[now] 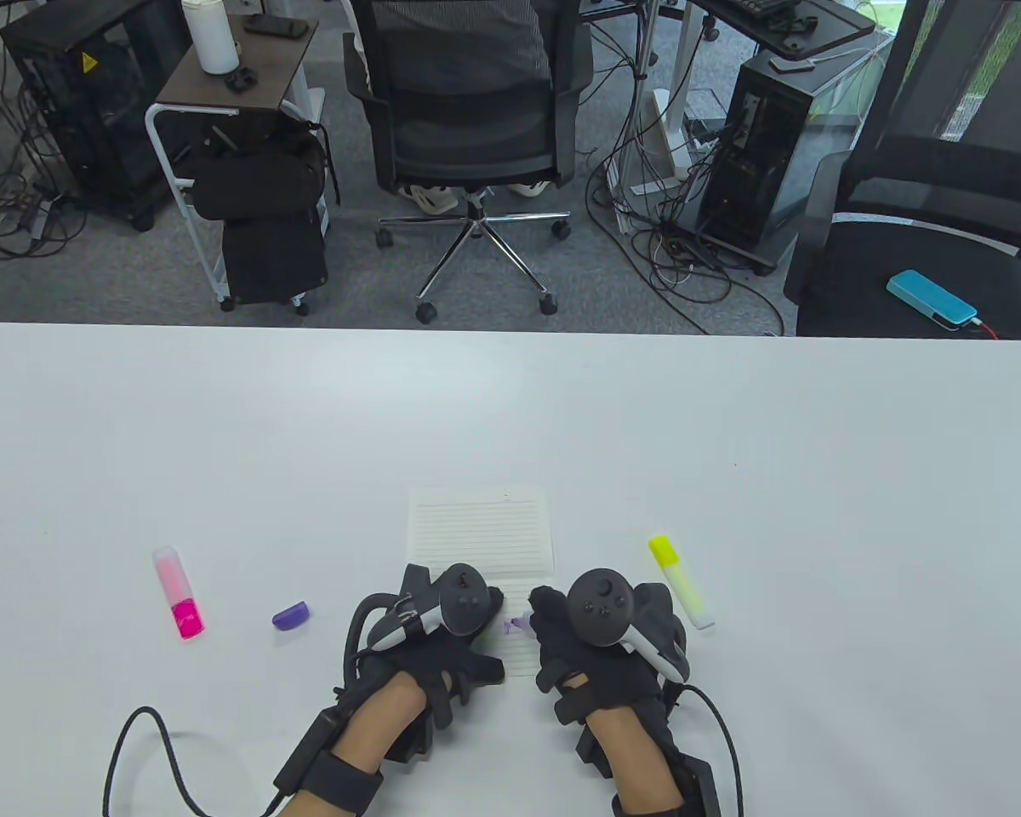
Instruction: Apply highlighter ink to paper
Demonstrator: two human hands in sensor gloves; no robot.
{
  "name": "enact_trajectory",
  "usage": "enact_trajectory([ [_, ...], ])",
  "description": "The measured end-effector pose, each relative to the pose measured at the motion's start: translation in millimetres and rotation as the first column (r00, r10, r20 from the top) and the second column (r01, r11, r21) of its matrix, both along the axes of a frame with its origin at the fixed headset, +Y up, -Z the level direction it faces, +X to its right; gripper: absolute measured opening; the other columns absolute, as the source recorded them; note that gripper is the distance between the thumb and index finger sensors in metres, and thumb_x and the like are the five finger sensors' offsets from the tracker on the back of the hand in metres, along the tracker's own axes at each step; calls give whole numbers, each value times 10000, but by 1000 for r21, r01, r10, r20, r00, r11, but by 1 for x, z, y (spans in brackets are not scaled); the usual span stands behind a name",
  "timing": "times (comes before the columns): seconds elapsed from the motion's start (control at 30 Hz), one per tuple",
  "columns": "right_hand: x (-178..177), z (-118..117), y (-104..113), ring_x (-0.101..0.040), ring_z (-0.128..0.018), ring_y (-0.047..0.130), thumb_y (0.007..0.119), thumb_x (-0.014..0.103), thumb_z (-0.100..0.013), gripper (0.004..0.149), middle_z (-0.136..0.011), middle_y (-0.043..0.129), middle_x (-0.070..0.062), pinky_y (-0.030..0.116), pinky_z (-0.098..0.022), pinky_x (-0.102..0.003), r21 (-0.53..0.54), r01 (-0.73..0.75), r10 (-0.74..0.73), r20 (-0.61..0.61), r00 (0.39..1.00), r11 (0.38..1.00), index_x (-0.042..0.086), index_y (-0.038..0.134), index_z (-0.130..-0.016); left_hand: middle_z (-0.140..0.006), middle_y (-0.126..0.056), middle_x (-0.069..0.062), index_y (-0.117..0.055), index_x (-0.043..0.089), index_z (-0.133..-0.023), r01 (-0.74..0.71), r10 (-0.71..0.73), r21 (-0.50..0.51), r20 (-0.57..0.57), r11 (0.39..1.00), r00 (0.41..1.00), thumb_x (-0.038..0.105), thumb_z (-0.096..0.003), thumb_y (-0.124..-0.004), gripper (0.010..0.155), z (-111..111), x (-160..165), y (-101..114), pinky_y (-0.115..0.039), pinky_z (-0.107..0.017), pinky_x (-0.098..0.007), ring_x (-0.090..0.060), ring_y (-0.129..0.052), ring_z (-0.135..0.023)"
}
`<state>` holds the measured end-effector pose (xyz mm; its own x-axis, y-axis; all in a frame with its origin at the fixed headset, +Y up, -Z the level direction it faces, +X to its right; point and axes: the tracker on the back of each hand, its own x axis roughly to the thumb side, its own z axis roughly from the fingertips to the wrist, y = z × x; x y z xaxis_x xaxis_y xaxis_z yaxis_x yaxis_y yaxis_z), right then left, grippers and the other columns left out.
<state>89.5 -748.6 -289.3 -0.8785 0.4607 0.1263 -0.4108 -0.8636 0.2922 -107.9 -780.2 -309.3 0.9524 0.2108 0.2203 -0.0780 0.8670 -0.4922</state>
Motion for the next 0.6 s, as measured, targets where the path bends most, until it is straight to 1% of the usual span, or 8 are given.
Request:
enact_trajectory([
  [0.07, 0, 0, 0, -289, -491, 911, 743, 316, -655, 416, -811, 882, -173, 716, -589, -583, -13, 4, -4, -2, 1000, 1000, 164, 719, -1042, -992, -452, 17, -399, 424, -1084, 0, 0, -1, 1, 1000, 1000, 640, -387, -818, 841, 0, 0, 0, -396, -735, -596, -272, -426, -899],
  [0.2, 1, 0, -1, -290, -500, 909, 739, 318, -657, 424, -819, 876, -172, 712, -592, -582, 9, 2, -3, 8, 1000, 1000, 164, 709, -1051, -992, -453, 19, -400, 426, -1083, -1, 1, -1, 0, 1000, 1000, 641, -385, -819, 841, 0, 0, 0, -395, -735, -595, -270, -427, -900],
  [0.37, 2, 1, 2, -290, -488, 911, 745, 313, -655, 416, -809, 884, -175, 715, -588, -584, -42, 11, -11, -8, 1000, 999, 162, 720, -1042, -993, -451, 19, -401, 428, -1082, -3, 3, 0, -2, 1000, 1000, 640, -385, -820, 841, 0, 0, 0, -393, -736, -594, -270, -425, -900],
  [0.5, 3, -1, 0, -291, -499, 908, 740, 316, -658, 421, -820, 876, -173, 712, -592, -582, 0, 5, -5, 13, 1000, 1000, 164, 711, -1050, -993, -452, 18, -400, 425, -1084, -1, 1, -2, -1, 1000, 1000, 639, -387, -820, 842, 0, 0, 0, -394, -736, -595, -271, -426, -900],
  [0.6, 4, -1, 1, -293, -493, 911, 745, 317, -656, 413, -813, 883, -175, 714, -588, -584, -20, 16, -15, 8, 1000, 1000, 165, 726, -1040, -993, -452, 18, -400, 424, -1084, -1, 1, -2, -1, 1000, 1000, 640, -385, -819, 843, 0, -1, 0, -393, -735, -597, -271, -426, -900],
])
